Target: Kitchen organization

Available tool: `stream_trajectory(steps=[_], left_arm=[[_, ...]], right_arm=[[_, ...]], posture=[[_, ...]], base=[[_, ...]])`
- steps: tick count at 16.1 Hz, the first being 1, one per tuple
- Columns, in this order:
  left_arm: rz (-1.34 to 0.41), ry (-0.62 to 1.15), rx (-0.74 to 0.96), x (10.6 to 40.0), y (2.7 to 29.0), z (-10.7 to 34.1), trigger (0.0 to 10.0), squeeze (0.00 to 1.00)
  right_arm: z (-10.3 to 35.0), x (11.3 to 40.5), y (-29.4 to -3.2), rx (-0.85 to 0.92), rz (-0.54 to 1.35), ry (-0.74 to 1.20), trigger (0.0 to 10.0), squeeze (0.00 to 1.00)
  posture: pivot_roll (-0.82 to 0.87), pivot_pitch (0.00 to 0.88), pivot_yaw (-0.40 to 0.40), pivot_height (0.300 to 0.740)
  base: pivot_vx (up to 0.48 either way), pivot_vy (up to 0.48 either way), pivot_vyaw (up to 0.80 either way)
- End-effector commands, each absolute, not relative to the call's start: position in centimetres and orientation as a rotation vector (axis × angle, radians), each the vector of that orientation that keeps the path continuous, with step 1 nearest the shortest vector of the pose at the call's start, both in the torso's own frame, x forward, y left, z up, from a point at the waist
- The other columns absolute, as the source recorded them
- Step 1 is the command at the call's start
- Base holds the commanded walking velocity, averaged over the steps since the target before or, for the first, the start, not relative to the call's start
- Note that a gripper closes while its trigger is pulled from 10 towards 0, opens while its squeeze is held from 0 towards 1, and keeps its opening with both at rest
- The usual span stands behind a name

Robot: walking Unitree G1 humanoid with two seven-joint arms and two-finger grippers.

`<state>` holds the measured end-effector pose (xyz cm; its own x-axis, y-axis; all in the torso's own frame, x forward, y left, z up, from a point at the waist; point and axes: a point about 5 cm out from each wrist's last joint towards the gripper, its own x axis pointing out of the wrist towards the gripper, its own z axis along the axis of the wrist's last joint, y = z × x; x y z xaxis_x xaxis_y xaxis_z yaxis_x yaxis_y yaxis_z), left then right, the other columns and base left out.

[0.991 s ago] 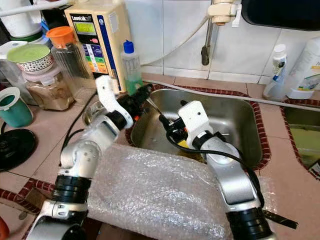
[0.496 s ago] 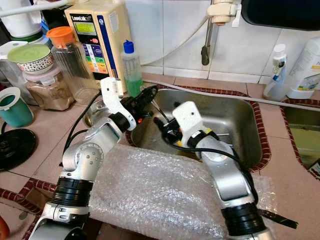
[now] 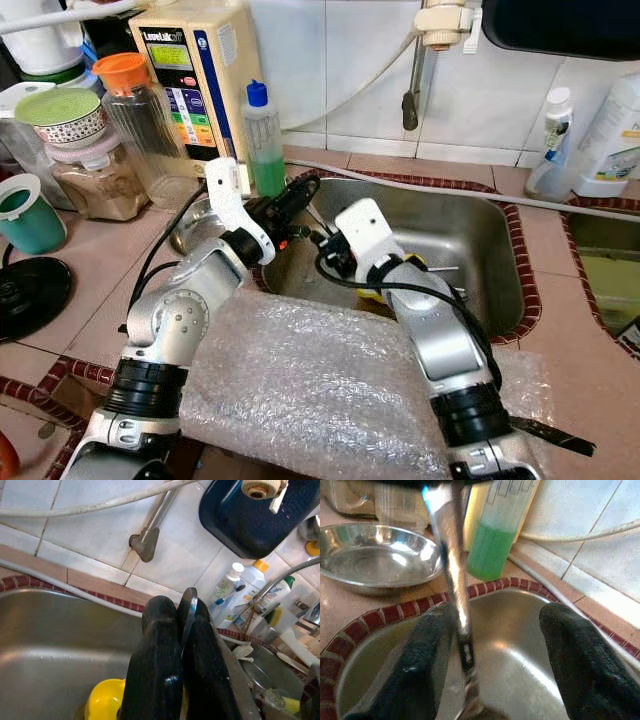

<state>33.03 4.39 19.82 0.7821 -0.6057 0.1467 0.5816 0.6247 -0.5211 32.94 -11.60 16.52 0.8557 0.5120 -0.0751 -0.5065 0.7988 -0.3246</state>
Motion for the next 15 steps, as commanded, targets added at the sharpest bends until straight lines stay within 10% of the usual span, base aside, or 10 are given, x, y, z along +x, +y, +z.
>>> stream_trajectory(steps=[1,15], left_arm=[[-0.678,0.027,-0.56,33.0,4.6,20.2,0.0,0.0],[-0.665,0.014,-0.53,33.3,5.0,20.2,0.0,0.0]], right_arm=[[16.7,33.2,-11.5,-0.349,0.547,-0.023,0.0,0.0],[16.2,33.6,-13.4,-0.372,0.506,0.037,0.0,0.0]], posture=[[-0.03,0.0,0.094,0.74],[-0.03,0.0,0.093,0.74]], base=[[0.0,0.0,0.0],[0.0,0.0,0.0]])
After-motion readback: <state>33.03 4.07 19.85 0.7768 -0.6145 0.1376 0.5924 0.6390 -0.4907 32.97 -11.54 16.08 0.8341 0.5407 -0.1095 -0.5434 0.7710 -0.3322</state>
